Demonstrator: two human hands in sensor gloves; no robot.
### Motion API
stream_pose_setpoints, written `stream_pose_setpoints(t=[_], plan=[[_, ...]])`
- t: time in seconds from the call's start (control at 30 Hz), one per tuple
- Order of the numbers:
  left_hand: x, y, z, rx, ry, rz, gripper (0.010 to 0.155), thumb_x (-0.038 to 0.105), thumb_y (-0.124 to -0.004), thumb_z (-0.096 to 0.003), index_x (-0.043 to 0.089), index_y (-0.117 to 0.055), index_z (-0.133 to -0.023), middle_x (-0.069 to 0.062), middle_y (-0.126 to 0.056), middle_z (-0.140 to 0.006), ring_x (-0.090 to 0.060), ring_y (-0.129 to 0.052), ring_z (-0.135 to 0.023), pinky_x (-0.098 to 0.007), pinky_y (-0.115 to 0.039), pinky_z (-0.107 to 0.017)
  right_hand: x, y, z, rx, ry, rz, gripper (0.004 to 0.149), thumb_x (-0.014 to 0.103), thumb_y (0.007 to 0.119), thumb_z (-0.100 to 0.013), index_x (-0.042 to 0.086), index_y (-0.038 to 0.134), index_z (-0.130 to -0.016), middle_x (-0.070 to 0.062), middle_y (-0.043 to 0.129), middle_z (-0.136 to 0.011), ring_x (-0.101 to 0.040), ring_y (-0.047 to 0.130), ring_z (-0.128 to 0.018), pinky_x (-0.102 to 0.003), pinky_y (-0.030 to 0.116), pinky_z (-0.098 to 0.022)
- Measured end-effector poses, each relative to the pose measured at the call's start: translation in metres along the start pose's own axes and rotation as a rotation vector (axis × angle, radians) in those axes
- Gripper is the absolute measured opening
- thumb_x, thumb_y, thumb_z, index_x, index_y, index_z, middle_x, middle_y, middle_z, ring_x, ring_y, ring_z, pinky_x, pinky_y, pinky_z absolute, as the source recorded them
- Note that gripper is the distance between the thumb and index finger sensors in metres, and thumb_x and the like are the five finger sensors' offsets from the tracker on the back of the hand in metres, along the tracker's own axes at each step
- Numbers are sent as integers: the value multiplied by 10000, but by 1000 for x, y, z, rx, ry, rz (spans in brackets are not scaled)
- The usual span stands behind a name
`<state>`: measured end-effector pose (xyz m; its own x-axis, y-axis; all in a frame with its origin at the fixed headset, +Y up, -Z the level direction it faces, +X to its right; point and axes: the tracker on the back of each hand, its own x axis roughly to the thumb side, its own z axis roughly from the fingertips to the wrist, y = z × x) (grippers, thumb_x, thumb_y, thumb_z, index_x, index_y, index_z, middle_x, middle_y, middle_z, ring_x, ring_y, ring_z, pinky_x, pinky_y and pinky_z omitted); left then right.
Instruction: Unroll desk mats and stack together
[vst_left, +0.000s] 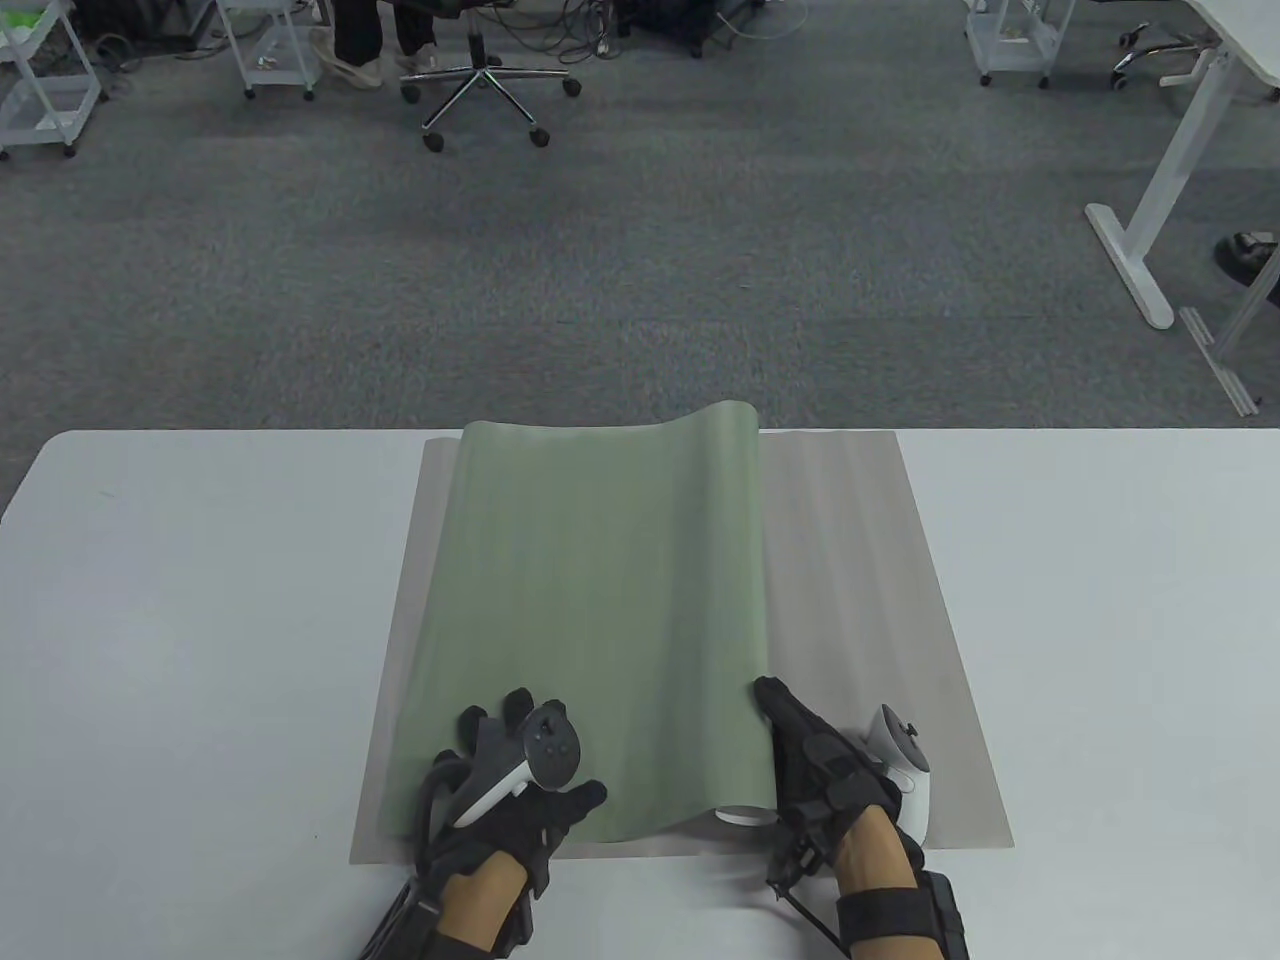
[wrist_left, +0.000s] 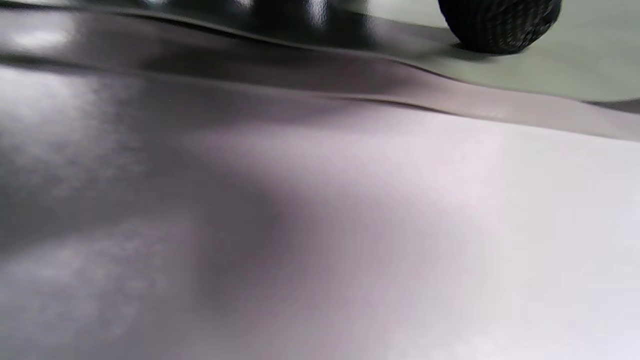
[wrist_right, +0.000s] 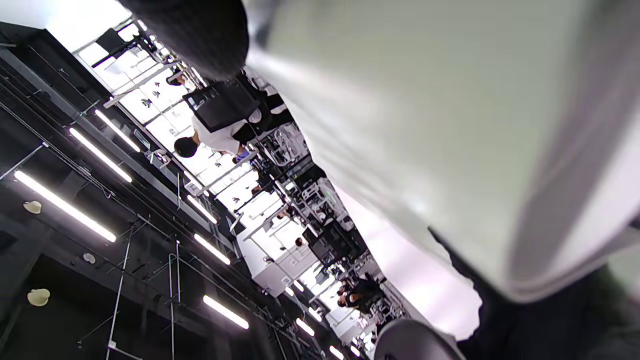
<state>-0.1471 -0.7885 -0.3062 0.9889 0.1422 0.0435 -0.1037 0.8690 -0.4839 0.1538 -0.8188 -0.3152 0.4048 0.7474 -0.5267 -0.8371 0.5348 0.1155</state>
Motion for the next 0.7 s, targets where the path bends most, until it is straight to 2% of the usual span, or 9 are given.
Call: stream_pose_setpoints(t=[0.07, 0.13, 0.2, 0.4, 0.53, 0.6, 0.63, 0.67, 0.7], plan=[[0, 1, 0, -3, 7, 1, 939, 626, -595, -519, 180, -164, -1225, -188, -51, -1275, -709, -161, -1046, -868, -324, -617, 2, 2, 0, 0, -14, 71, 923, 454, 670, -617, -145, 178, -1120, -447, 540, -1062, -411, 961, -802, -504, 892, -532], [0, 1, 1, -4, 16, 2, 943, 628, -600, -519, 173, -169, -1223, -183, -54, -1275, -705, -164, -1049, -870, -327, -615, 5, 2, 3, -54, -43, 147, 887, 446, 668, -623, -76, 174, -1142, -359, 646, -1053, -341, 977, -760, -478, 883, -517], [0, 1, 1, -8, 27, -1, 945, 631, -600, -521, 173, -163, -1223, -182, -51, -1274, -703, -164, -1050, -872, -331, -613, 8, 2, 8, -104, -75, 166, 859, 413, 690, -623, -22, 172, -1154, -308, 683, -1036, -347, 963, -768, -495, 865, -528], [1, 1, 2, -15, 59, -3, 948, 633, -599, -524, 161, -161, -1220, -181, -55, -1273, -706, -173, -1050, -877, -346, -608, 21, 0, 23, -273, -183, 349, 843, 338, 754, -602, 46, 186, -1151, -337, 644, -1052, -413, 906, -856, -587, 815, -588], [1, 1, 4, -19, 79, 1, 946, 627, -599, -529, 149, -165, -1220, -175, -61, -1276, -706, -180, -1051, -876, -356, -608, 21, -3, 23, -235, -195, 289, 849, 346, 755, -600, 69, 168, -1147, -336, 595, -1074, -490, 860, -912, -665, 808, -583], [1, 1, 4, -21, 84, 0, 944, 625, -597, -532, 146, -163, -1220, -174, -61, -1275, -706, -182, -1051, -876, -365, -605, 19, -2, 22, -174, -195, 208, 862, 377, 736, -606, 57, 143, -1144, -351, 566, -1080, -568, 831, -931, -666, 841, -563], [0, 1, 4, -21, 89, 2, 944, 622, -599, -533, 143, -164, -1220, -174, -62, -1275, -707, -182, -1051, -877, -365, -604, 17, -1, 20, -137, -173, 139, 884, 392, 728, -605, 5, 134, -1134, -393, 559, -1068, -564, 874, -903, -608, 896, -547], [0, 1, 4, -21, 93, -1, 946, 623, -597, -532, 142, -162, -1219, -174, -60, -1275, -708, -183, -1049, -878, -367, -603, 15, -1, 20, -121, -153, 105, 934, 408, 721, -604, -143, 152, -1097, -444, 557, -1050, -554, 909, -872, -555, 934, -527], [-1, 1, 5, -29, 100, -9, 945, 623, -594, -532, 142, -158, -1219, -174, -58, -1275, -712, -184, -1047, -877, -372, -603, 13, 0, 19, -113, -111, 89, 952, 411, 719, -603, -183, 153, -1086, -483, 522, -1054, -504, 950, -848, -503, 951, -522]])
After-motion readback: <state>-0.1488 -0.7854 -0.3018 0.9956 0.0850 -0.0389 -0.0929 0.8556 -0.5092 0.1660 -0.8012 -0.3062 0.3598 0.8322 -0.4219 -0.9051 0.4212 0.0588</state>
